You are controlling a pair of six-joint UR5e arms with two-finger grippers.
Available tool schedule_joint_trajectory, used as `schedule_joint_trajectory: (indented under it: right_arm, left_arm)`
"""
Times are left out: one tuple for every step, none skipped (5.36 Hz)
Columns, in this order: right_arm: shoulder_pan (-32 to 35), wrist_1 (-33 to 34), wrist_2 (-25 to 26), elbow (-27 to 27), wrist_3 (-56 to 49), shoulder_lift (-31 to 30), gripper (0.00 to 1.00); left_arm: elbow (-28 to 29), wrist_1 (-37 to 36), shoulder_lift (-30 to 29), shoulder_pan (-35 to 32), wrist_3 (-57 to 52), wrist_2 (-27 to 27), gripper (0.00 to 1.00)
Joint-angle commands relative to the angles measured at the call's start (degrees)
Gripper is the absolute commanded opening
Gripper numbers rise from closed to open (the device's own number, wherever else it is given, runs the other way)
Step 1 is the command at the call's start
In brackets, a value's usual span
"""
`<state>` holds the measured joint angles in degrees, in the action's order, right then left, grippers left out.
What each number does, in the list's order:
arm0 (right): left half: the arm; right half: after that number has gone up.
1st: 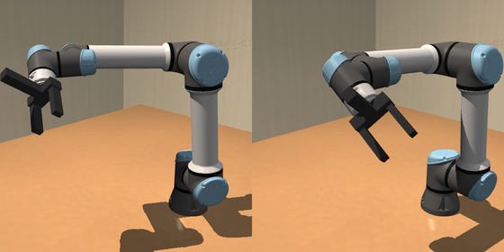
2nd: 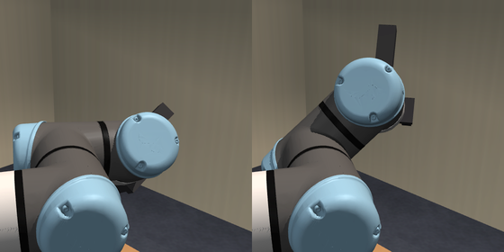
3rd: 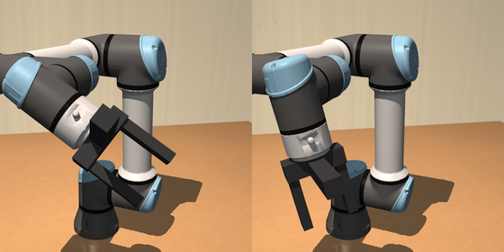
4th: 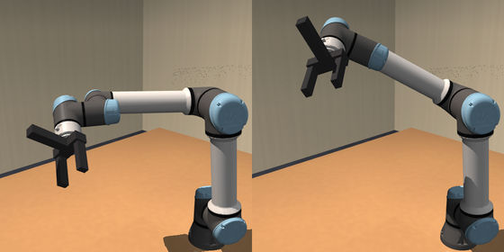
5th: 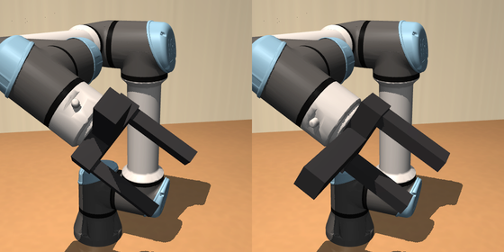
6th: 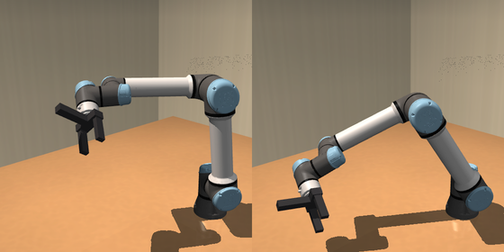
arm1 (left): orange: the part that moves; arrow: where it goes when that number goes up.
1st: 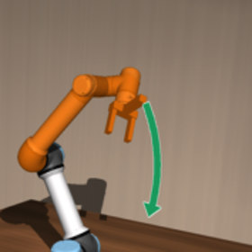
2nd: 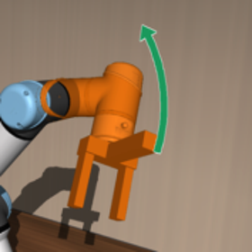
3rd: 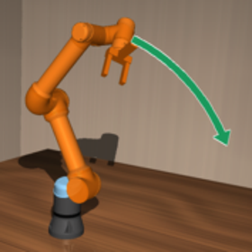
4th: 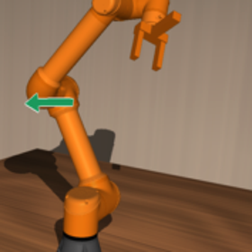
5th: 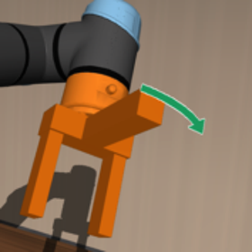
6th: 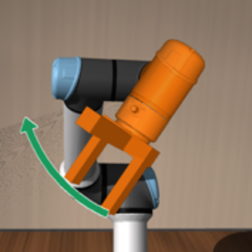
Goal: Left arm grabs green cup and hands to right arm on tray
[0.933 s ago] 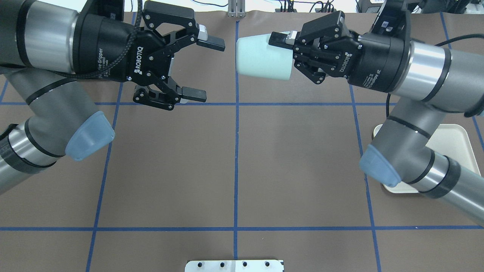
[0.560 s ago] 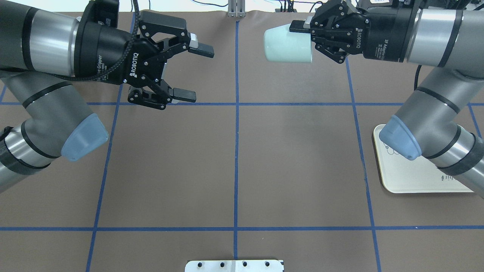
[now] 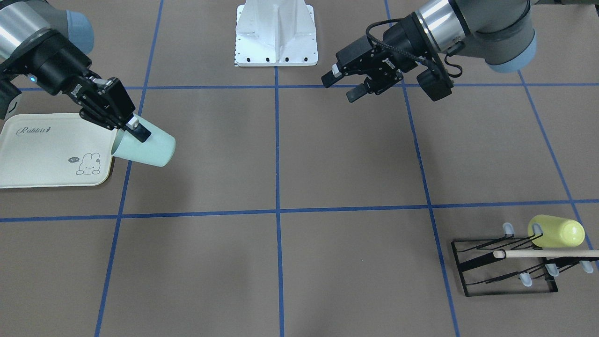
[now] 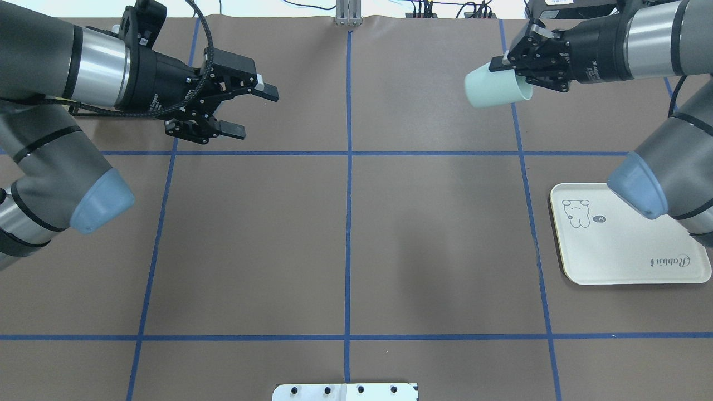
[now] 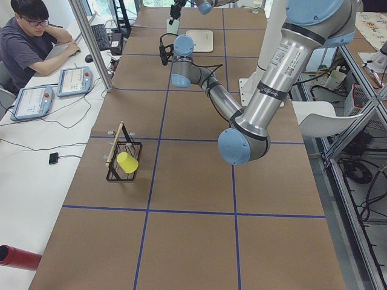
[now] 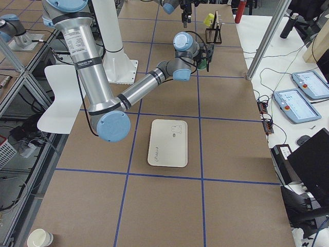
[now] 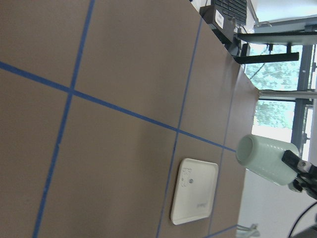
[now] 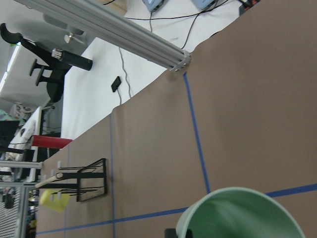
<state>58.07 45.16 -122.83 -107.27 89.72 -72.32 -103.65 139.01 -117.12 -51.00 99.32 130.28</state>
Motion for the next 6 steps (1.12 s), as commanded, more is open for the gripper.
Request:
schedule_joint_trajectory:
  right_arm:
    - [1.34, 11.12, -0.30, -3.79, -16.93, -7.52, 0.00]
    - [1.78, 18.75, 0.39, -6.09, -24.78, -9.75, 0.00]
    - [1.78, 25.09, 2.49, -7.16, -32.34, -10.90, 0.00]
    - [0.74, 33.50, 9.21, -10.91, -39.64, -13.00, 0.00]
    - [0.20, 39.77, 14.59, -13.03, -47.72, -15.81, 0.00]
    - [0.11, 39.13, 14.12, -13.06, -50.23, -19.14, 0.00]
  left_arm:
    - [-0.23, -10.81, 3.45, -3.56, -17.83, -0.11, 1.00]
    - [-0.58, -19.57, 3.56, -5.76, -30.64, -0.11, 1.00]
    - [-1.11, -28.09, 3.56, -7.70, -42.17, -0.20, 1.00]
    - [-2.07, -36.36, 4.52, -10.06, -53.33, -1.42, 1.00]
    - [-4.34, -40.79, 10.10, -11.04, -65.71, -6.74, 1.00]
    - [-4.01, -41.71, 14.42, -13.14, -75.76, -7.92, 1.00]
